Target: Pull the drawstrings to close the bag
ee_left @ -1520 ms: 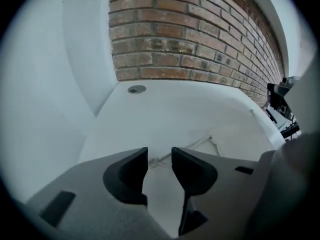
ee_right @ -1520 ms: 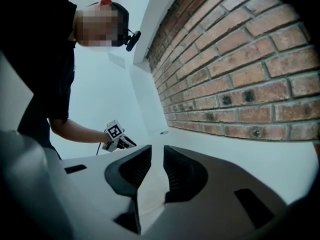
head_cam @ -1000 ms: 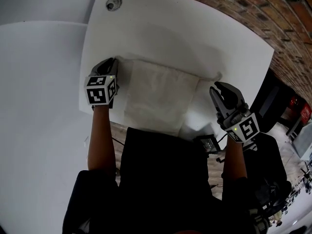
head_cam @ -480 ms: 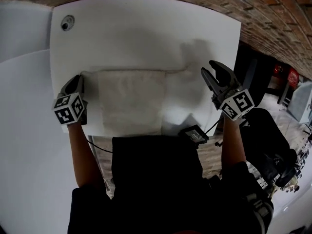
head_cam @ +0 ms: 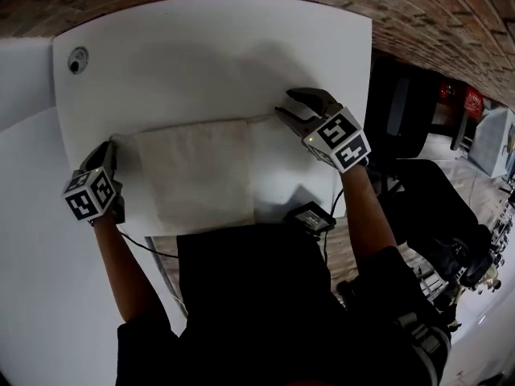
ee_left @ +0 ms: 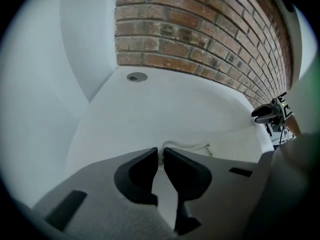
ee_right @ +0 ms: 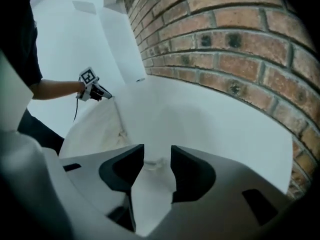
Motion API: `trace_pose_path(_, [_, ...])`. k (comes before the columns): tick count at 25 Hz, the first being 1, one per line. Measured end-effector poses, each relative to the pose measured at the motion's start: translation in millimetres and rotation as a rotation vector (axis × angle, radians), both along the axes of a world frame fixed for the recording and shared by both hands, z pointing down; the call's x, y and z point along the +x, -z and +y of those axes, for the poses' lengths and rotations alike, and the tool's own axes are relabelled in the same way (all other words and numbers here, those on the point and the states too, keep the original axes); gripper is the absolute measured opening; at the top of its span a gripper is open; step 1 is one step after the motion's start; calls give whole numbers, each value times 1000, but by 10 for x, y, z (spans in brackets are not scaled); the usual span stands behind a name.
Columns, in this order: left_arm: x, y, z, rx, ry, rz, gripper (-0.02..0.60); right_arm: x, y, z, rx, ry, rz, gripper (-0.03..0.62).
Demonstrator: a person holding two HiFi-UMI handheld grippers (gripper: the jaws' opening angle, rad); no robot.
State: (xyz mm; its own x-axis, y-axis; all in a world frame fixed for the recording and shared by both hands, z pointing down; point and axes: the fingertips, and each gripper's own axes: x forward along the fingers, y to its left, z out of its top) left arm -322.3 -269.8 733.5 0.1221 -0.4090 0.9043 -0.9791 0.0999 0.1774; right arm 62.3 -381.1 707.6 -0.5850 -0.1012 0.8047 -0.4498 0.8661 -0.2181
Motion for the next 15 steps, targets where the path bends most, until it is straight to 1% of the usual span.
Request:
trace_pose_path(3, [20, -14, -21, -34, -36, -24, 48, -7, -26, -7, 19, 23, 31, 170])
trace_pose_path(5, [17, -14, -24, -47, -50, -32, 48, -12, -62, 28, 23, 56, 61, 169])
trace_pose_path(8, [25, -22, -4, -47, -56, -29, 48, 25, -133, 93, 49, 122, 140, 164])
trace_pose_path(11, [34, -35, -10, -45, -58, -28, 48, 25, -147, 88, 85, 170, 194, 164])
trace_pose_path(13, [30, -33, -7, -46, -62, -35, 48, 23, -147, 114, 83, 165, 213, 147])
trace_pose_path(15, [36, -32, -3, -45, -68, -40, 48, 55, -153, 143, 69, 139, 213, 113])
